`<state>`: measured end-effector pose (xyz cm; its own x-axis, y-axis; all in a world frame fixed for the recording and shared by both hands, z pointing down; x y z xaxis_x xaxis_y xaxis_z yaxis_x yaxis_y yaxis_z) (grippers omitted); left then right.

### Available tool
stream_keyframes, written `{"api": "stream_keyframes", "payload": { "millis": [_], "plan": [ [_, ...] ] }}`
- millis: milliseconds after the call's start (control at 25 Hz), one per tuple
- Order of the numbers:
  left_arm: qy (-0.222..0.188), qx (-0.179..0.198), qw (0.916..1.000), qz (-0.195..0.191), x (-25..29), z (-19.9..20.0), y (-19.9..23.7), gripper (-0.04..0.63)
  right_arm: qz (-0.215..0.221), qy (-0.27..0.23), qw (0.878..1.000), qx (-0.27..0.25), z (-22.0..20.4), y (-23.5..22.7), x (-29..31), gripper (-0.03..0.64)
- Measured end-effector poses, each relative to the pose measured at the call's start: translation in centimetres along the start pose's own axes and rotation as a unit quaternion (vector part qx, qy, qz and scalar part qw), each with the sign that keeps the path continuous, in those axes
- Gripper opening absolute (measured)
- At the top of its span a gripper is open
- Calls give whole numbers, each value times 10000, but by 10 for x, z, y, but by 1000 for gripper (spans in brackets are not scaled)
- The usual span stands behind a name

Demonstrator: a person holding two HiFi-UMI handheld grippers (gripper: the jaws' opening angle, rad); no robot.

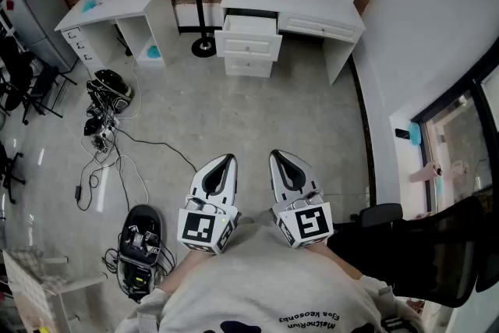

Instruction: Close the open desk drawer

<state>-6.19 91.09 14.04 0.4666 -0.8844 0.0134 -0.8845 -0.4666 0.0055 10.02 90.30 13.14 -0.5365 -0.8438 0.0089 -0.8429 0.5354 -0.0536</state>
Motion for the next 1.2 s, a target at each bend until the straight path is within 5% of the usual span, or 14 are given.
{"api": "stream_keyframes", "payload": {
  "millis": [560,1200],
  "plan": [
    [-12,108,9999,4,67,0,24,18,-290,-153,9994,76,0,-53,46,30],
    [-172,-118,9967,784,250,18,108,18,487,-84,9986,185,28,-190,236,31]
  ]
}}
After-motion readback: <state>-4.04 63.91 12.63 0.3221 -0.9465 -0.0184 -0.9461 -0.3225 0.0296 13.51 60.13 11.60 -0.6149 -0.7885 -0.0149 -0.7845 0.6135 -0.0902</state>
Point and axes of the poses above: the fingertips, and each gripper's own axes: x forward along the fingers, y to its left, z out of its top, the point moved 8 cm from there along -x, backward along the fingers, and after that the axes turned 6 degrees about x, right-handed, at the moved point
